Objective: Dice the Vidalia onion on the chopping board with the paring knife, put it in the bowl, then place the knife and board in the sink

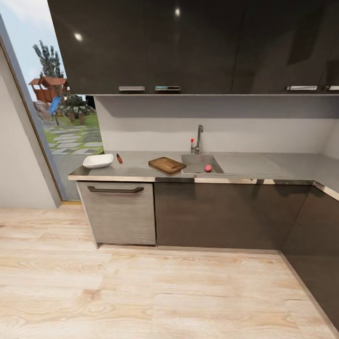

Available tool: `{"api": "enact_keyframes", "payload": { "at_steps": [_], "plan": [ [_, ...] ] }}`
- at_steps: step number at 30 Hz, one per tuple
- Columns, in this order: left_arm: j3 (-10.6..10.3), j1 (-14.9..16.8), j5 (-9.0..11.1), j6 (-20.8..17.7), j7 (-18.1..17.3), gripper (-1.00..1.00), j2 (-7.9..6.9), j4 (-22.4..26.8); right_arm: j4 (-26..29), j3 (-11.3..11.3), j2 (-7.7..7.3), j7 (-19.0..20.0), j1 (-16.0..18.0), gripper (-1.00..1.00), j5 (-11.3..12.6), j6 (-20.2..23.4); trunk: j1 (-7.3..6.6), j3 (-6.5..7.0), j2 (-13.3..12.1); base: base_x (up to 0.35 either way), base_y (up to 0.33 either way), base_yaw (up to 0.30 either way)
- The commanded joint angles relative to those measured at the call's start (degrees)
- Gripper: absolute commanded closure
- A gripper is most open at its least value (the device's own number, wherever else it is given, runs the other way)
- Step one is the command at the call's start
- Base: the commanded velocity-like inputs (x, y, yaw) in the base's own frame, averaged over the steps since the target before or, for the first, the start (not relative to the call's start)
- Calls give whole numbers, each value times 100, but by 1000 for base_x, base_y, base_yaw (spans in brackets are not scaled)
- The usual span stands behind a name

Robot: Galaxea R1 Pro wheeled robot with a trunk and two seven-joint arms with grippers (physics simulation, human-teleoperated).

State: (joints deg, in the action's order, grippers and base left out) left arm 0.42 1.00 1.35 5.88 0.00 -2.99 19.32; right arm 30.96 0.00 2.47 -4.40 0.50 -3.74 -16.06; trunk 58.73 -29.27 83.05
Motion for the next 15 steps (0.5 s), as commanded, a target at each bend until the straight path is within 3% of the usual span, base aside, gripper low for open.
{"api": "enact_keyframes", "payload": {
  "at_steps": [1, 15],
  "plan": [
    [3, 4, 14, 18, 0, -100, 0, -3, -3, 0, 3, -34, 3, -100, -39, -12, 0, -6, 3, 1, -1, 0],
    [-4, 3, 14, 18, 0, -100, 7, -20, -31, 18, -52, -4, 3, -100, -48, -12, 0, -6, 3, 0, 0, 0]
  ]
}}
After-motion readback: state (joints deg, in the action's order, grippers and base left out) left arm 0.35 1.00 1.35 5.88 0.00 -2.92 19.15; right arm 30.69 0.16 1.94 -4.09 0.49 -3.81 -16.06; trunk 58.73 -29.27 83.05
